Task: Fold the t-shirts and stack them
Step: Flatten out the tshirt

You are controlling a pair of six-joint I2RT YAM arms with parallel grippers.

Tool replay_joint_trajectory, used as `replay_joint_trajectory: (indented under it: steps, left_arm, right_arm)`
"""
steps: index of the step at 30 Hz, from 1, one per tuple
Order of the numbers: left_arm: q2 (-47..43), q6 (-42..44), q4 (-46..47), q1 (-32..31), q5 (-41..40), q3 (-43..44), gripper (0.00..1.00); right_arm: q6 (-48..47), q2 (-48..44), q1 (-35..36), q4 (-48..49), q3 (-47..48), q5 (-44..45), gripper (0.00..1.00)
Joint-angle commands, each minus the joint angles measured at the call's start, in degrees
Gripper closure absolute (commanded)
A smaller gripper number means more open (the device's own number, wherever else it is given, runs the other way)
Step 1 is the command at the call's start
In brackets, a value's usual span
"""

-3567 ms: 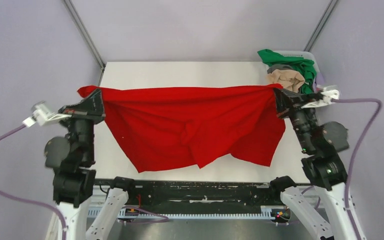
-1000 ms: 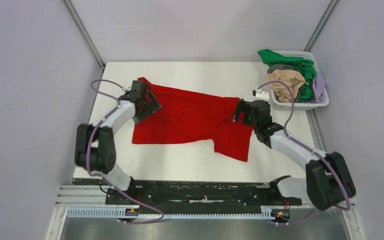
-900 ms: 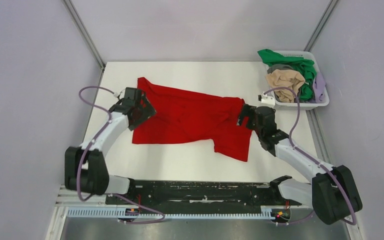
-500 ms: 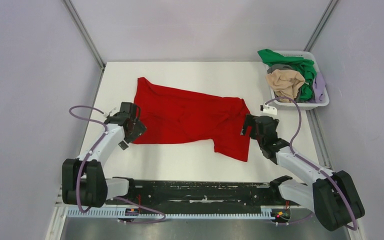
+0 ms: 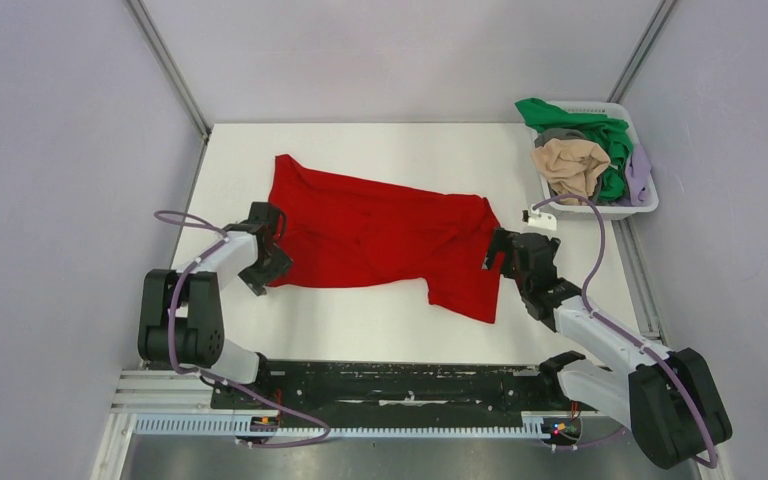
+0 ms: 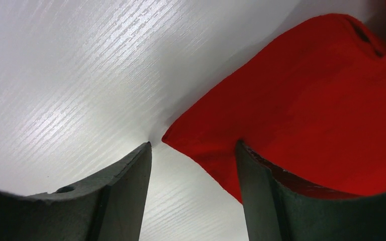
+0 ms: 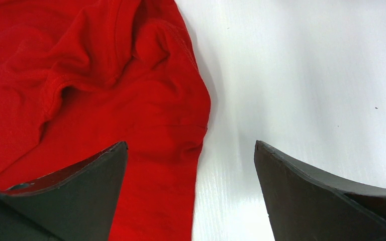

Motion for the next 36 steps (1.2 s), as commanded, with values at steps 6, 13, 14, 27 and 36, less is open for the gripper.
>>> replay_joint_trajectory:
  steps: [6,13,14,27,36]
  left_arm:
    - [2.80,-1.30,3.12,1.34,0.16,0.32,0.41]
    - [5.19,1.10,7.18,2.72,3.34,-0.14,0.56]
    - [5.55,1.87,7.76,2.87,3.67,0.02,0.59]
    - [8.85,6.37,12.85,3.35,8.06,1.15,0.98]
    - [1.66,7.02,12.18,3.35,8.06,-2.19,0.98]
  right_arm:
    - [-0.49,-0.92,-0.12,0.93,-0.38,2.64,0.02]
    - [-0.45,-1.37,-0.11,-0.05,0.33,4.06,0.02]
    - [-0.44,-1.66,-0.10,-0.17,0.28,4.58,0.02]
    - [-5.20,-3.25,-0.03,-8.05,3.62,2.36,0.02]
    - [-4.44,-1.59,8.88,-20.83,8.61,-2.42,0.02]
